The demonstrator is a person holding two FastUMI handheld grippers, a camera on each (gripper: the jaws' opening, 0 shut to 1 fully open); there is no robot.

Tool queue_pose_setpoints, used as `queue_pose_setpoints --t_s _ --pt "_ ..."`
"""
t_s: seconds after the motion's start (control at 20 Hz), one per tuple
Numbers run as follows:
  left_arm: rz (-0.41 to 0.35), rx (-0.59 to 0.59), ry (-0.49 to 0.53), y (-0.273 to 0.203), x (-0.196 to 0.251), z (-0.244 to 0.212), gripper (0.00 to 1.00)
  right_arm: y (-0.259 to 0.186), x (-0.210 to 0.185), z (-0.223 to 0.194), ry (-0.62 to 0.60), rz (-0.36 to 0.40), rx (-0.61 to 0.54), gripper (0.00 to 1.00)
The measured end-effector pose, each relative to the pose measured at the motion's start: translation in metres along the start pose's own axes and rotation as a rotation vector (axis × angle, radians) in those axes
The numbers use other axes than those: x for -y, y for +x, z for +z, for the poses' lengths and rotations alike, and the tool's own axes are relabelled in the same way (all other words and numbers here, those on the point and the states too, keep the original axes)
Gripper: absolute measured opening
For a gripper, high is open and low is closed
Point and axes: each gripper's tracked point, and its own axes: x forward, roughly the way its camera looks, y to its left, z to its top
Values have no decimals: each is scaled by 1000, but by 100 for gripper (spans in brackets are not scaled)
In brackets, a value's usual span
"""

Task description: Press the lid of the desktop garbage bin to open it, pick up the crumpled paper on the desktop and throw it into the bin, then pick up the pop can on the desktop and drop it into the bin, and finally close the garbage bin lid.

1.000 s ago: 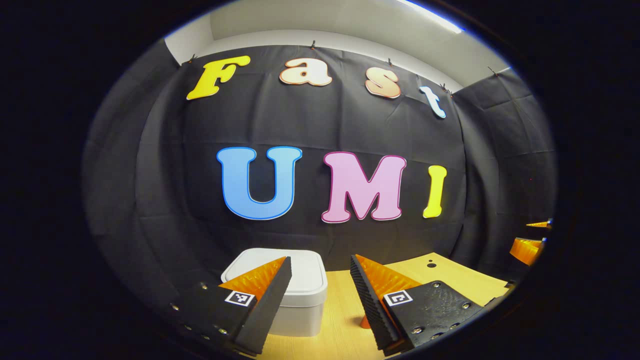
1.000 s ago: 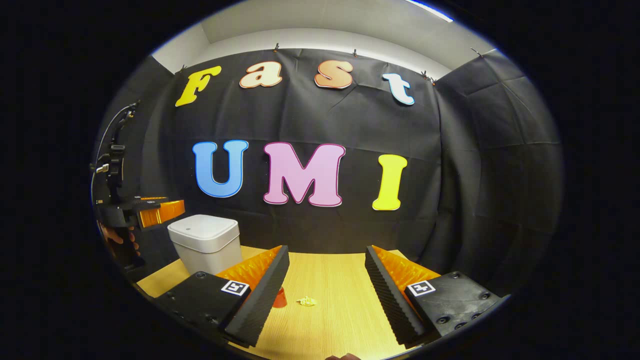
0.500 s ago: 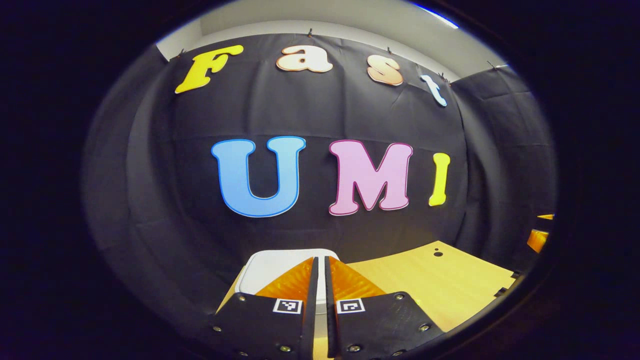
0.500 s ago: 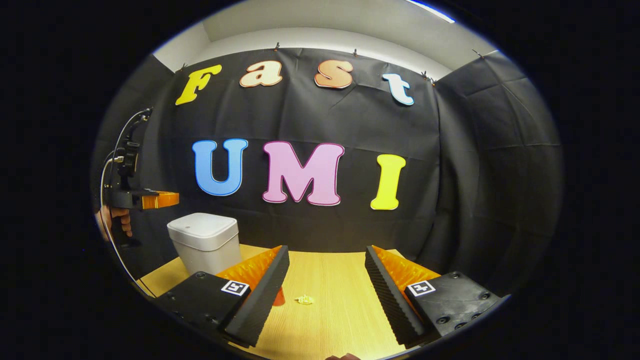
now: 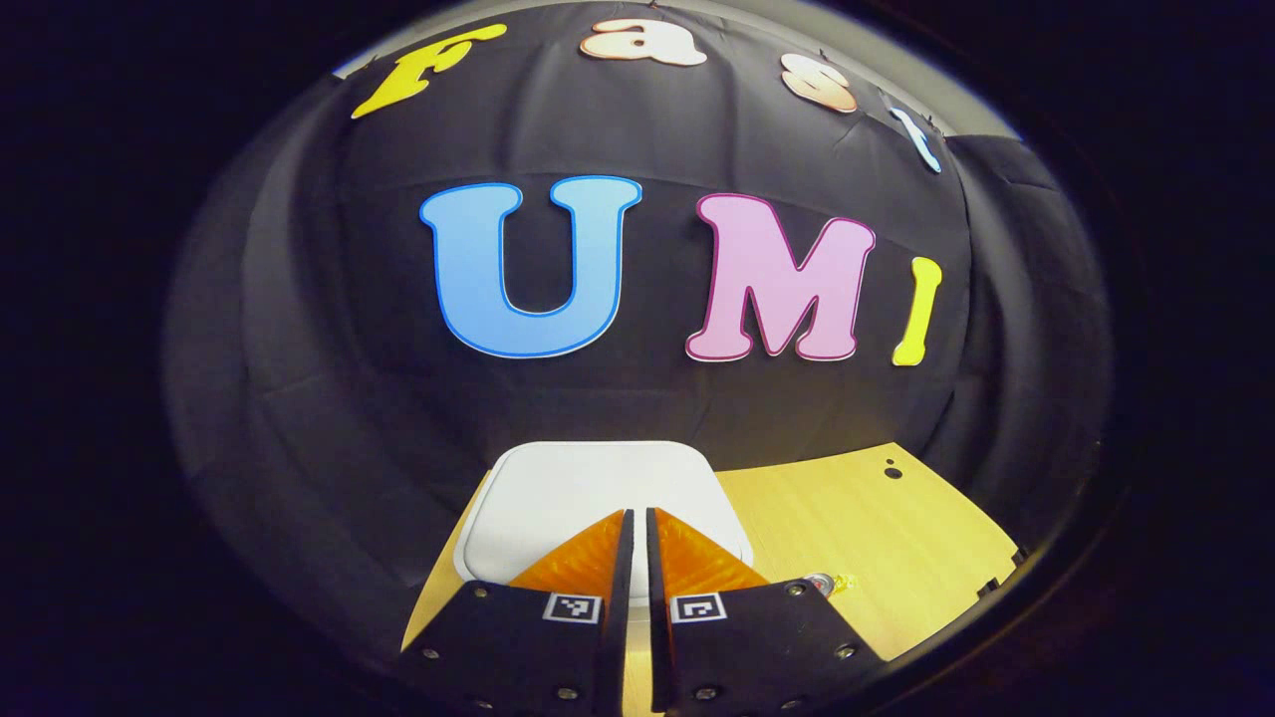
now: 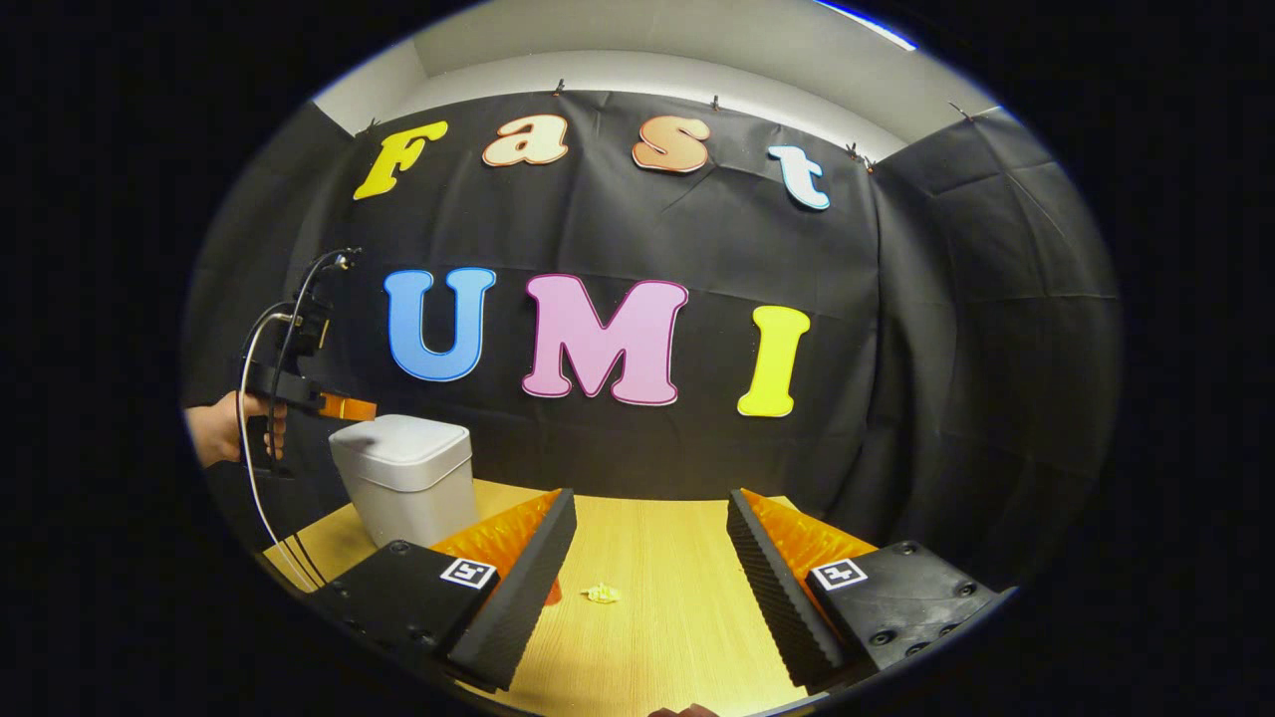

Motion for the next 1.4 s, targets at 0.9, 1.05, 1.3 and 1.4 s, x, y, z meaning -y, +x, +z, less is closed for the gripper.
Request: queue_pose_setpoints --t_s 0.9,1.05,1.3,1.4 --pt "73 -117 30 25 -18 -42 12 16 -1 -20 19 -17 -52 99" --pt "91 -97 46 27 -21 -37 11 18 2 -19 16 -22 -61 98" --pt "109 -76 48 27 -23 -20 11 23 1 -18 20 -32 -65 99" --pt "124 -7 90 23 -25 0 17 22 1 -19 7 -34 -66 99"
